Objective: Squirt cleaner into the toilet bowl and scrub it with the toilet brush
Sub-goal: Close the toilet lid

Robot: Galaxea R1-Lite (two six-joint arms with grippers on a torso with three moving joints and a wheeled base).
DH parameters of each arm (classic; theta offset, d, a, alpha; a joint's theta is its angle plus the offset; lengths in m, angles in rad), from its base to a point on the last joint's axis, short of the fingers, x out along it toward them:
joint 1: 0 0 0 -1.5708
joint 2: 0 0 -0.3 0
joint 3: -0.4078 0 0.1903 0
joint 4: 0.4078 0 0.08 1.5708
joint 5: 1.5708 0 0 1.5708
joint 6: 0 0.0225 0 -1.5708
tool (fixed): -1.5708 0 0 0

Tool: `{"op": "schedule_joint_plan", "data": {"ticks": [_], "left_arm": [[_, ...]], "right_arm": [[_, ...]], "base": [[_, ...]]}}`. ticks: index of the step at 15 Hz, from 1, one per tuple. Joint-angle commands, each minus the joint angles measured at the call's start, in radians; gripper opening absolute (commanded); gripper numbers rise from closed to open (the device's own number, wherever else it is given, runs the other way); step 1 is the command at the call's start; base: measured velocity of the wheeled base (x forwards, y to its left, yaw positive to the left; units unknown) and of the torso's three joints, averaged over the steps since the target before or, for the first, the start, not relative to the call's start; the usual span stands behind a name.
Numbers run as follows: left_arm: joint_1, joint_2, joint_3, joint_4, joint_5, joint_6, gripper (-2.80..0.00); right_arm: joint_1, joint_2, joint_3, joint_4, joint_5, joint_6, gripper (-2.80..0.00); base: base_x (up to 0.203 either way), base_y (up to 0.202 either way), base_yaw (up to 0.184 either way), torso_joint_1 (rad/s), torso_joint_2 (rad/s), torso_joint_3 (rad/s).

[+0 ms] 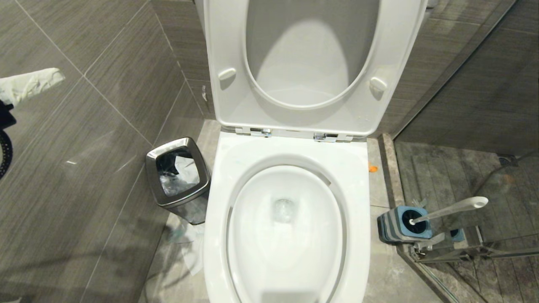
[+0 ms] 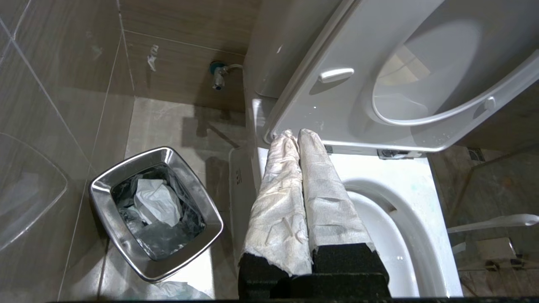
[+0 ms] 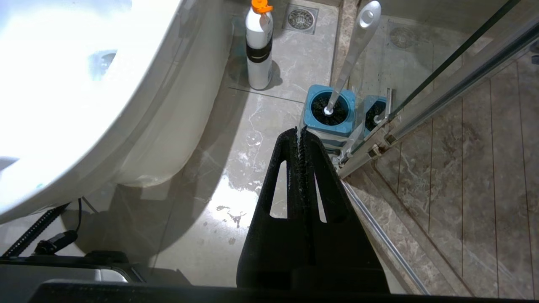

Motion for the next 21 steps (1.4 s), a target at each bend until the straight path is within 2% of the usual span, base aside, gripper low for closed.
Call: {"op": "schedule_joint_plan", "data": {"ticks": [1, 6, 9, 13, 16, 19, 21], "left_arm": [[-0.001, 0.013, 0.001, -0.003, -0.019, -0.001, -2.8], [0.001, 0.033, -0.005, -0.003, -0.104, 0.003, -2.8], [-0.005, 0.09, -0.086, 0.014, -0.132, 0.005, -2.8], [-0.01, 0.171, -0.192, 0.073, -0.294, 0.004, -2.8], [-0.005, 0.267, -0.343, 0.069, -0.429, 0.001, -2.8], [0.025, 0.379, -0.491, 0.071, -0.454, -0.005, -2.8], [0.035, 0.405, -0.538, 0.073, -0.422, -0.009, -2.8]], "right_arm": [[0.0, 0.001, 0.0, -0.002, 0.0, 0.0, -2.8], [0.0, 0.001, 0.0, 0.0, 0.0, 0.0, -2.8], [0.0, 0.001, 0.0, 0.0, 0.0, 0.0, -2.8], [0.0, 0.001, 0.0, 0.0, 0.0, 0.0, -2.8], [0.0, 0.001, 0.0, 0.0, 0.0, 0.0, -2.8], [0.0, 0.001, 0.0, 0.0, 0.0, 0.0, -2.8], [0.0, 0.001, 0.0, 0.0, 0.0, 0.0, -2.8]], "base": [[0.0, 0.0, 0.0, 0.0, 0.0, 0.0], [0.0, 0.0, 0.0, 0.0, 0.0, 0.0], [0.0, 0.0, 0.0, 0.0, 0.0, 0.0], [0.0, 0.0, 0.0, 0.0, 0.0, 0.0], [0.0, 0.0, 0.0, 0.0, 0.0, 0.0], [0.0, 0.0, 0.0, 0.0, 0.0, 0.0], [0.0, 0.0, 0.0, 0.0, 0.0, 0.0]]}}
